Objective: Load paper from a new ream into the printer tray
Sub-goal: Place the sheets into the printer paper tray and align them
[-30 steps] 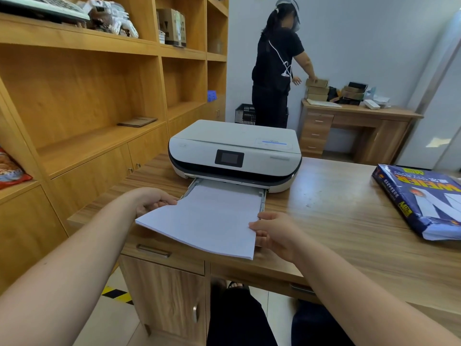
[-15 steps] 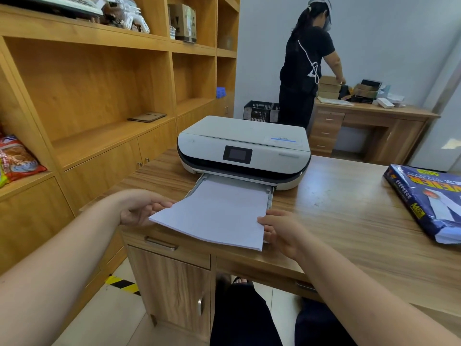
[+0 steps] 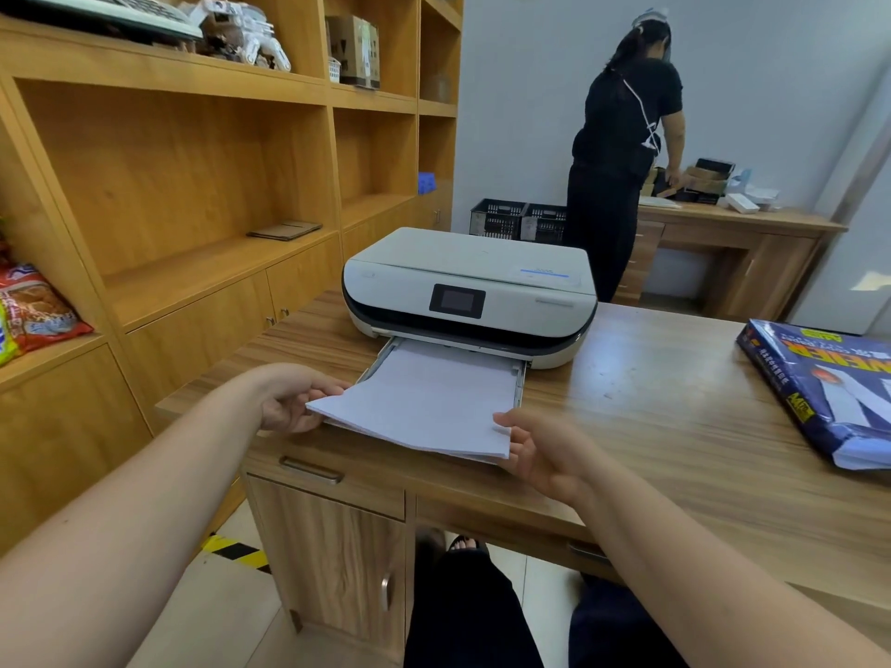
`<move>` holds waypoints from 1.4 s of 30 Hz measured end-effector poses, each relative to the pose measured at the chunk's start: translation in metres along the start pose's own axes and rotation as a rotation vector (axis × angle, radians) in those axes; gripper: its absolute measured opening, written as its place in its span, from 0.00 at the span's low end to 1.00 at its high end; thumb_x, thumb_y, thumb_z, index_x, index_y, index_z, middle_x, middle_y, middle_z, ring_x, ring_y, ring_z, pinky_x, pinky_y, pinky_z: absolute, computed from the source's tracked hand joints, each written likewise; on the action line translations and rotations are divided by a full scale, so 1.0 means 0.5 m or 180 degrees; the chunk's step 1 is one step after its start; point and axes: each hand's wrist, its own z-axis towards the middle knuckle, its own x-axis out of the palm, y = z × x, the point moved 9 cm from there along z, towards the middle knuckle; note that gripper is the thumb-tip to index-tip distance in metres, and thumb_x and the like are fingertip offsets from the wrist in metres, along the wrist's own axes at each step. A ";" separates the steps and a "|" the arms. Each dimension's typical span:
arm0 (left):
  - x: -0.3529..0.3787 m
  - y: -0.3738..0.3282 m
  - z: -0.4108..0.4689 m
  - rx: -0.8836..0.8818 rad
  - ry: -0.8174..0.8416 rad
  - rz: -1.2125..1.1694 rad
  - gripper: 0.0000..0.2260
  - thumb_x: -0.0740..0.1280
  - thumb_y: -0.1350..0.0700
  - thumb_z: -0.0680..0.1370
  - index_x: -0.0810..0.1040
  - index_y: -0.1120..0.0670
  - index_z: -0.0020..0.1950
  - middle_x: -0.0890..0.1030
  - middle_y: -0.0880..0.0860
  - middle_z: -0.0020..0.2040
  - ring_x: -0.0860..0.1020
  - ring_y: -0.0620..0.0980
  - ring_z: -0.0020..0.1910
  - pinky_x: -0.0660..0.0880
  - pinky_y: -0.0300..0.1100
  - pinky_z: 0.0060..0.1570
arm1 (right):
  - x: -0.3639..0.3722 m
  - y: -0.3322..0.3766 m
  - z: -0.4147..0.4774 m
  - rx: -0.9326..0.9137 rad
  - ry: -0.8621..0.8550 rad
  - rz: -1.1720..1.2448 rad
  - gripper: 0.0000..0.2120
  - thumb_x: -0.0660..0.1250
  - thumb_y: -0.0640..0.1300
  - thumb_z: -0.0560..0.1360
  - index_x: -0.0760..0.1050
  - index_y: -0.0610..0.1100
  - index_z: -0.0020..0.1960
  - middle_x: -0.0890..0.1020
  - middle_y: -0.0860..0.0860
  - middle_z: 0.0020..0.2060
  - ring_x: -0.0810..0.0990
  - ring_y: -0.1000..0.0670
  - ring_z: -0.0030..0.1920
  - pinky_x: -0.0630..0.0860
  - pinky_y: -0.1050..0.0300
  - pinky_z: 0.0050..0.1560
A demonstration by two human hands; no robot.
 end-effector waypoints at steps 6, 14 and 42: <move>0.005 -0.013 0.006 0.0086 -0.0099 0.0006 0.09 0.65 0.63 0.79 0.81 0.61 0.57 0.76 0.53 0.40 0.74 0.43 0.22 0.72 0.33 0.19 | 0.003 -0.011 -0.005 0.0137 0.0103 0.0041 0.17 0.63 0.32 0.75 0.68 0.35 0.63 0.80 0.36 0.54 0.83 0.44 0.40 0.80 0.59 0.31; -0.009 0.004 -0.021 0.0130 -0.0104 -0.0010 0.09 0.70 0.62 0.75 0.80 0.63 0.55 0.84 0.59 0.35 0.82 0.50 0.30 0.78 0.36 0.24 | 0.001 -0.001 -0.001 0.0108 -0.0019 -0.0068 0.19 0.62 0.30 0.76 0.66 0.35 0.66 0.79 0.36 0.53 0.84 0.43 0.40 0.79 0.59 0.28; -0.016 0.033 -0.033 0.0111 -0.0084 0.0002 0.10 0.67 0.68 0.76 0.82 0.58 0.54 0.82 0.59 0.52 0.79 0.51 0.43 0.78 0.37 0.23 | 0.004 -0.013 -0.004 0.0143 0.0239 -0.0764 0.18 0.63 0.28 0.76 0.68 0.35 0.65 0.81 0.37 0.56 0.84 0.41 0.51 0.83 0.52 0.40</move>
